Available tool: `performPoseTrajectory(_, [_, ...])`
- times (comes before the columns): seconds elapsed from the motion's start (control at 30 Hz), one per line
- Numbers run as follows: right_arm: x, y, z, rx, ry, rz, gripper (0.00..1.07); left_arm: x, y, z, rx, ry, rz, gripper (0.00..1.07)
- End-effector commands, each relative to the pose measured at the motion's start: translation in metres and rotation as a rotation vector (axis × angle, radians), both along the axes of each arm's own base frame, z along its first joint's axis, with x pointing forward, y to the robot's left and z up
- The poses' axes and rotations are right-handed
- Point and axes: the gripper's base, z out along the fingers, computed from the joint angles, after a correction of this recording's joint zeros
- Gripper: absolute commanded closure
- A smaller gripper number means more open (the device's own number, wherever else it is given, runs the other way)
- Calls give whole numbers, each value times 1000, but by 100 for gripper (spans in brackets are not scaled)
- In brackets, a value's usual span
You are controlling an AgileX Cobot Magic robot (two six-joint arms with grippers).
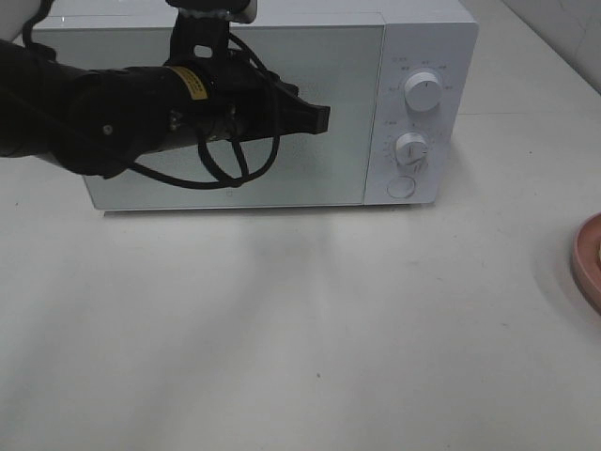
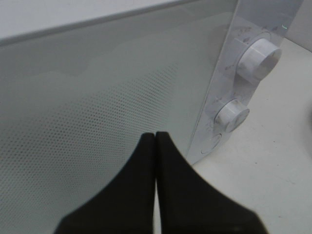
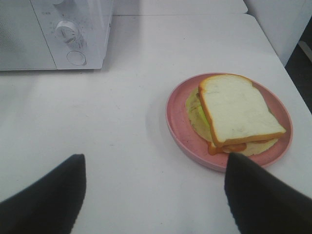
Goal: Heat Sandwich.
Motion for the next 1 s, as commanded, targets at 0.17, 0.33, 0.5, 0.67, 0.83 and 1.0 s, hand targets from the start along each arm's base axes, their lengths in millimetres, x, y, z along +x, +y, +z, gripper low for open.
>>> performPoseTrajectory(0.17, [-4,0,0,0,-36,-1,32,-24,18,13,-16,12,5,104])
performPoseTrajectory(0.33, [-4,0,0,0,-36,-1,32,-36,26,15,38,111,-6,50])
performPoseTrajectory(0.5, [-4,0,0,0,-36,-1,32,-47,33,19,91,217,-16,6])
performPoseTrajectory(0.67, [-4,0,0,0,-36,-1,32,-60,41,28,162,284,-48,7])
performPoseTrajectory(0.83, [-4,0,0,0,-36,-1,32,-76,54,36,283,363,-85,7])
performPoseTrajectory(1.0, [-4,0,0,0,-36,-1,32,-81,77,44,283,480,-12,7])
